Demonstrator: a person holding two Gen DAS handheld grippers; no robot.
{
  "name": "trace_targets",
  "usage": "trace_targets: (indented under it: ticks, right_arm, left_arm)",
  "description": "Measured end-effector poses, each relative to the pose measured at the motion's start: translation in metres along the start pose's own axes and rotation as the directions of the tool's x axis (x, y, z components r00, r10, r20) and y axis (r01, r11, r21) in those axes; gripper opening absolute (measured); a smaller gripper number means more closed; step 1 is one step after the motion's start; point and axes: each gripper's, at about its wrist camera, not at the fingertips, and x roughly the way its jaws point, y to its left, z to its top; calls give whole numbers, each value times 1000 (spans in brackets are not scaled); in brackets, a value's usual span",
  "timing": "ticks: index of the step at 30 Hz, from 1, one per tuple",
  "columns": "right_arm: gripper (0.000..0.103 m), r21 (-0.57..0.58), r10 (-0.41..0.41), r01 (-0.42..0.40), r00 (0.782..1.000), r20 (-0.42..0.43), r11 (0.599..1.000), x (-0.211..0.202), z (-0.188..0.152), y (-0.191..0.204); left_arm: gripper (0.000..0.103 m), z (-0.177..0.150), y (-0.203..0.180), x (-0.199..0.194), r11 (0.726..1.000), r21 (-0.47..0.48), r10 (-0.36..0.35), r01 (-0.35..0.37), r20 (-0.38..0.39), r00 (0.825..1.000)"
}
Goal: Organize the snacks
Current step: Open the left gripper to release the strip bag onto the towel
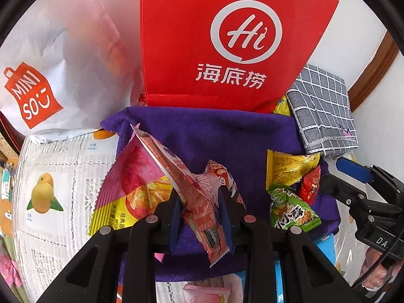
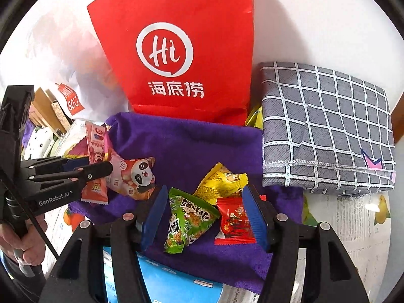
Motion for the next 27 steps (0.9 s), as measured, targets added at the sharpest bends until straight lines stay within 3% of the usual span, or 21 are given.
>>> trace_targets:
  ticks: [17,22,27]
  right_arm:
    - [61,-29,-28,28,1000,6,999,-1,-1,8]
    - [61,-31,-29,29,1000,7,999,-1,-1,8]
    - [61,-39,-25,25,1000,12,999,-3,-1,11]
  left_arm:
    - [29,-4,-2,11,1000,-7,8,-8,-48,999]
    - [41,-2,-5,7,1000,-3,-5,5,-40,999]
    - [53,0,-10,-5,1000,13,-4,3,16,1000]
